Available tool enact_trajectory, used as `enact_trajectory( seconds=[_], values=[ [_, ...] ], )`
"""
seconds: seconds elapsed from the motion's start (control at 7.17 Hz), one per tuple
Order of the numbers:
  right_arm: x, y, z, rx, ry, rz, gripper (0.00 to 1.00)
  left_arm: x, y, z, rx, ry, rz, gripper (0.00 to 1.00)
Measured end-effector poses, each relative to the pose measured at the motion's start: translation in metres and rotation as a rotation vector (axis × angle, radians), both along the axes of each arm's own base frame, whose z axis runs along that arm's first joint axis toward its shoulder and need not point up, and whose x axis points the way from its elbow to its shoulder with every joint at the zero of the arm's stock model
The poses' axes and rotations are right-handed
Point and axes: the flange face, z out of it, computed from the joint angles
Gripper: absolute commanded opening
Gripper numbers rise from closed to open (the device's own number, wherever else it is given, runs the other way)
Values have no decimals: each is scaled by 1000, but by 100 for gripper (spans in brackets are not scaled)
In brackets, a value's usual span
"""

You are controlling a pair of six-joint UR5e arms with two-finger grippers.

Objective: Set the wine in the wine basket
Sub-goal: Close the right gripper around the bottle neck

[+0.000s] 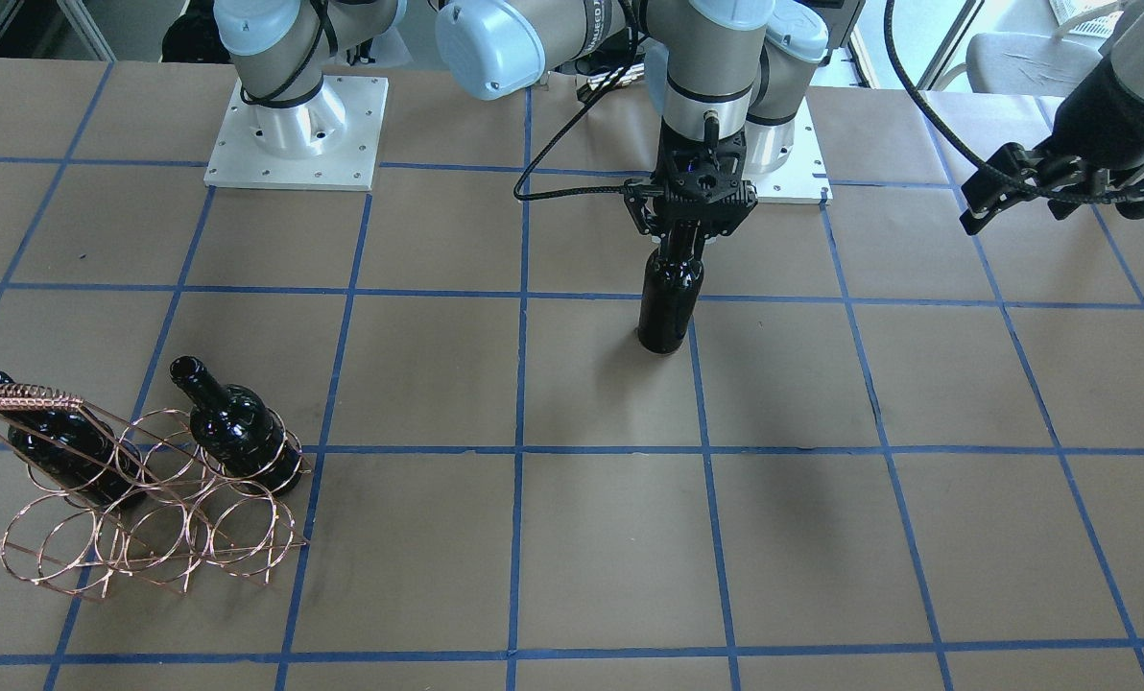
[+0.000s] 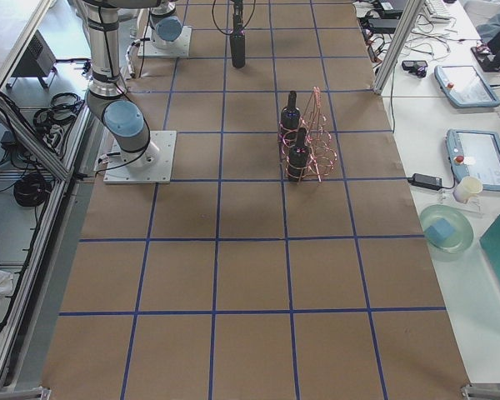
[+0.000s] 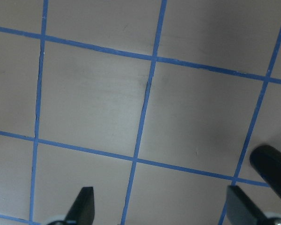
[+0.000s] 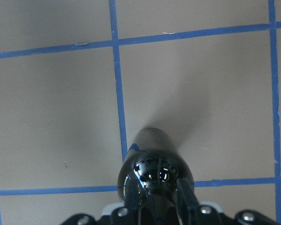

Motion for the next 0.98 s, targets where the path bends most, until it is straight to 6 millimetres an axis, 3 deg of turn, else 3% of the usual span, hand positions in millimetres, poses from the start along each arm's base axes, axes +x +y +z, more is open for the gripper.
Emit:
enact_trajectory(
  seconds=[0.14,0.28,0.56,0.98],
  values=[
    [1,0,0,4,-7,-3,32,0,0,0,1,0,0,100],
    [1,0,0,7,-11,-5,37,0,0,-1,2,0,0,100],
    [2,1,0,14,-21,-8,92,0,0,-1,3,1,0,100],
    [5,0,-2,10,-42,-8,95,0,0,-1,3,1,0,100]
  ],
)
